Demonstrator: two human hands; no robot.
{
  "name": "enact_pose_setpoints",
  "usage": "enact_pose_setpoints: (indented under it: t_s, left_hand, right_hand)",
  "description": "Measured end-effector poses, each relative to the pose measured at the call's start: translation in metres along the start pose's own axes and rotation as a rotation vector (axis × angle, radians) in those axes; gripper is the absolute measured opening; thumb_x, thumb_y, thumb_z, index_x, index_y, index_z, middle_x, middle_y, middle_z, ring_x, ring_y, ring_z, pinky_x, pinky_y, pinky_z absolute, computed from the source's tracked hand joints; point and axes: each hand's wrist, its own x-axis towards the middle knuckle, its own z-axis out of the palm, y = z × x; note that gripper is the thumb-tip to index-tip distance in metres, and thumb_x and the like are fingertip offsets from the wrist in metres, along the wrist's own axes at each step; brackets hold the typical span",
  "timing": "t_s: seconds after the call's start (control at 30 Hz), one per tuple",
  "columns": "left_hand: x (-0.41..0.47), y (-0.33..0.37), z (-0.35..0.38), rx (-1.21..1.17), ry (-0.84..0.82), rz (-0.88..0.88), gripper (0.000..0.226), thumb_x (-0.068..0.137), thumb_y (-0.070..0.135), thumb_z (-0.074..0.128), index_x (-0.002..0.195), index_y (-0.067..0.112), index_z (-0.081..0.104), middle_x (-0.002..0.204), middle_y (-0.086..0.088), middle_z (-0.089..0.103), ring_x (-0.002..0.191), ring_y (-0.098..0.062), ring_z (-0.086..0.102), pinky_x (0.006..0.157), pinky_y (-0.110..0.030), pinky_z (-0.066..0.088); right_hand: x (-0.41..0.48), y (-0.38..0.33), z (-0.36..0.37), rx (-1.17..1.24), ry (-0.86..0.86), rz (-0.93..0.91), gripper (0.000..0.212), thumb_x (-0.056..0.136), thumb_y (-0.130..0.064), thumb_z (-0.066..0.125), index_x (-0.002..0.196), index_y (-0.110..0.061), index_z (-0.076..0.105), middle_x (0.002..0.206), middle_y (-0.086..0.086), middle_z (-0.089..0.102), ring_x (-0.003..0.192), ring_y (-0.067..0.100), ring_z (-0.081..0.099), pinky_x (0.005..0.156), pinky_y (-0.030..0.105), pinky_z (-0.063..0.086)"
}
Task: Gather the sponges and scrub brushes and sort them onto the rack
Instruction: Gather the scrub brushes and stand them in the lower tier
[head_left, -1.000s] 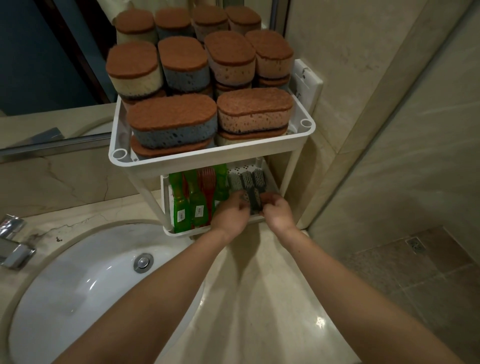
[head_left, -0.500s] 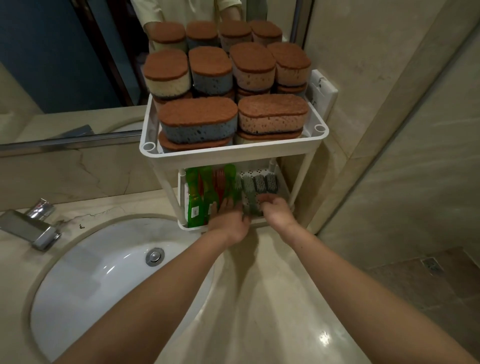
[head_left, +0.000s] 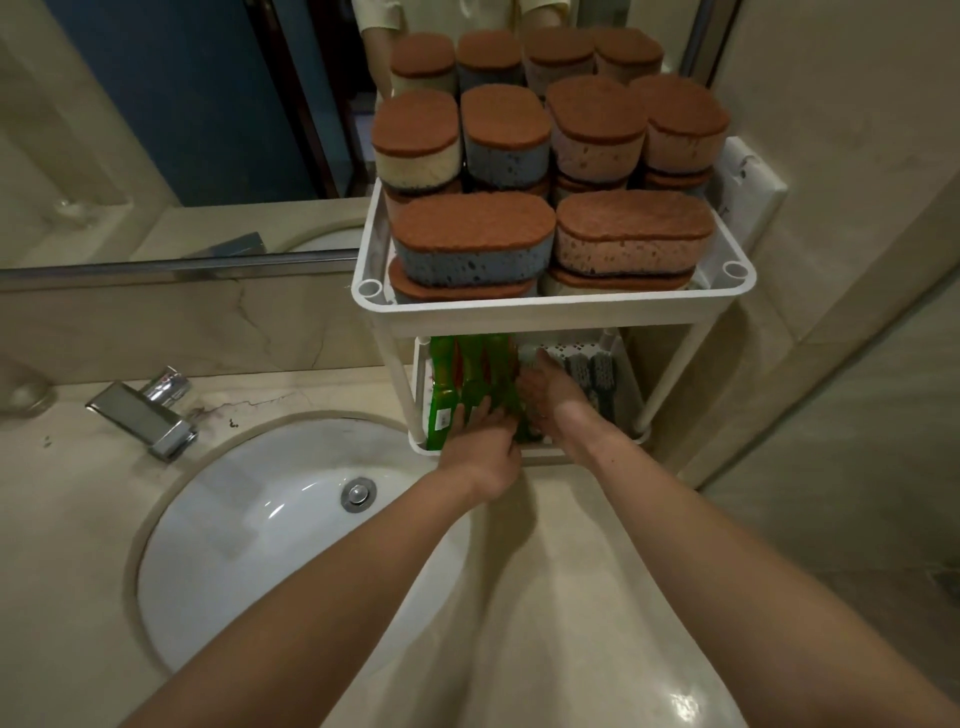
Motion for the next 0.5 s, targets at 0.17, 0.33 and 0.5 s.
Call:
enact_pose_setpoints:
  t_s: [0.17,0.33,0.5]
  left_hand:
    - [-0.003,-0.007,0.000,-0.013,-0.022,0.017,0.053,0.099,0.024,0.037,0.151,0.023,0.026,0.160,0.000,0.019,0.150,-0.022,0.000,0.120,-0.042,-0.004]
    - [-0.005,-0.009,-0.001,-0.087,0.017,0.018,0.050,0.099,0.024,0.037,0.148,0.021,0.033,0.159,0.000,0.024,0.149,-0.020,0.003,0.119,-0.037,-0.001]
    - [-0.015,-0.010,0.002,-0.225,0.093,0.002,0.044,0.099,0.024,0.038,0.143,0.022,0.041,0.155,0.000,0.033,0.148,-0.020,0.015,0.118,-0.036,0.013]
  right_hand:
    - [0.001,0.005,0.002,-0.010,0.000,-0.006,0.059,0.102,-0.054,0.019,0.147,-0.021,0.036,0.151,0.002,0.040,0.131,0.015,0.042,0.098,0.025,0.031]
    - [-0.003,0.019,-0.005,-0.022,0.033,-0.093,0.046,0.100,-0.055,0.027,0.133,-0.031,0.049,0.136,-0.001,0.054,0.112,0.011,0.054,0.099,0.029,0.038]
    - [-0.011,0.024,-0.004,-0.003,0.122,-0.079,0.043,0.099,-0.051,0.038,0.128,-0.026,0.056,0.129,-0.001,0.058,0.113,0.014,0.055,0.102,0.033,0.041]
